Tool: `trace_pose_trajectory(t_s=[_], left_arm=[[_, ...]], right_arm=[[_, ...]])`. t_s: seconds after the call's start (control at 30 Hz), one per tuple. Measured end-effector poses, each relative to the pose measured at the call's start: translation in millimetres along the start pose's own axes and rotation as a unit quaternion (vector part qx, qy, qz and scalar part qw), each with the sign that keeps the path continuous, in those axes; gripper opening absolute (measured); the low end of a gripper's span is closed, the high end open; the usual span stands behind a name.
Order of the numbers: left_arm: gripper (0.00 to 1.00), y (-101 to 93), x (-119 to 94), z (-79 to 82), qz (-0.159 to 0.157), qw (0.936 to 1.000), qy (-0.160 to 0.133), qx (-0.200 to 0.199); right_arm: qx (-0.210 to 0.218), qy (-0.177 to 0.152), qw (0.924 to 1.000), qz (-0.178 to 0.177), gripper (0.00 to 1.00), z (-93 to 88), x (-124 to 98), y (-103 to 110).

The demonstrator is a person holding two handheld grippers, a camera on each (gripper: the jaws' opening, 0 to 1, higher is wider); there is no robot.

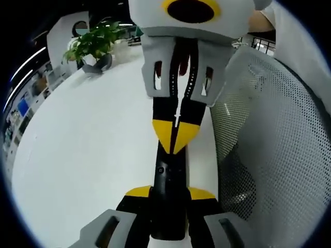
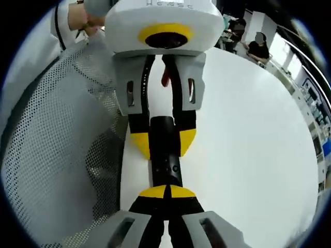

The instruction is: Press the specified remote control buttons in sequence, fully releasing each button before pressing the next.

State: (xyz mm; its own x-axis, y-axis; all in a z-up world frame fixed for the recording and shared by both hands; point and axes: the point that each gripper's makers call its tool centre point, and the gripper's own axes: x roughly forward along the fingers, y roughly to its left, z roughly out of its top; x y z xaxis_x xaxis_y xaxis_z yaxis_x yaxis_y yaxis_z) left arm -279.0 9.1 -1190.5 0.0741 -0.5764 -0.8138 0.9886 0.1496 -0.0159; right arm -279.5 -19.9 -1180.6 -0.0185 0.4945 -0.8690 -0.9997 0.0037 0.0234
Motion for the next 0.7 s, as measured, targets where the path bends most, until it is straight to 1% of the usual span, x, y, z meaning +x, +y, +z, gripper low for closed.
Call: trace_pose_trajectory(t_s=[0.1, 0.13, 0.27, 0.37, 0.57, 0.7], left_arm=[[0.24, -0.1, 0.2, 0.0, 0.001, 1.0000, 0.001, -0.001], [0.24, -0.1, 0.2, -0.1, 0.001, 1.0000, 0.001, 0.000], [0.24, 0.0, 0.1, 0.0, 0.000, 1.0000, 0.000, 0.001], [0.24, 0.0, 0.2, -0.1, 0.000, 1.0000, -0.001, 0.000], [0.24, -0.1, 0.0, -0.1, 0.000, 1.0000, -0.005, 0.000], [0.24, -0.1, -0.3, -0.2, -0.002, 1.0000, -0.009, 0.001]], right_arm=[[0.018, -0.007, 0.9998, 0.009, 0.00, -2.5, -2.5, -0.1], [0.016, -0.007, 0.9998, 0.010, 0.00, -3.3, -3.4, 0.2], [0.023, -0.008, 0.9997, 0.006, 0.00, -8.7, -6.0, 1.3], [0.030, -0.011, 0.9995, 0.001, 0.00, -8.4, -5.8, 1.0], [-0.004, 0.012, 0.9998, -0.016, 0.00, -7.2, -3.0, 1.7], [0.001, 0.011, 0.9996, -0.024, 0.00, -7.4, -3.2, 0.2]])
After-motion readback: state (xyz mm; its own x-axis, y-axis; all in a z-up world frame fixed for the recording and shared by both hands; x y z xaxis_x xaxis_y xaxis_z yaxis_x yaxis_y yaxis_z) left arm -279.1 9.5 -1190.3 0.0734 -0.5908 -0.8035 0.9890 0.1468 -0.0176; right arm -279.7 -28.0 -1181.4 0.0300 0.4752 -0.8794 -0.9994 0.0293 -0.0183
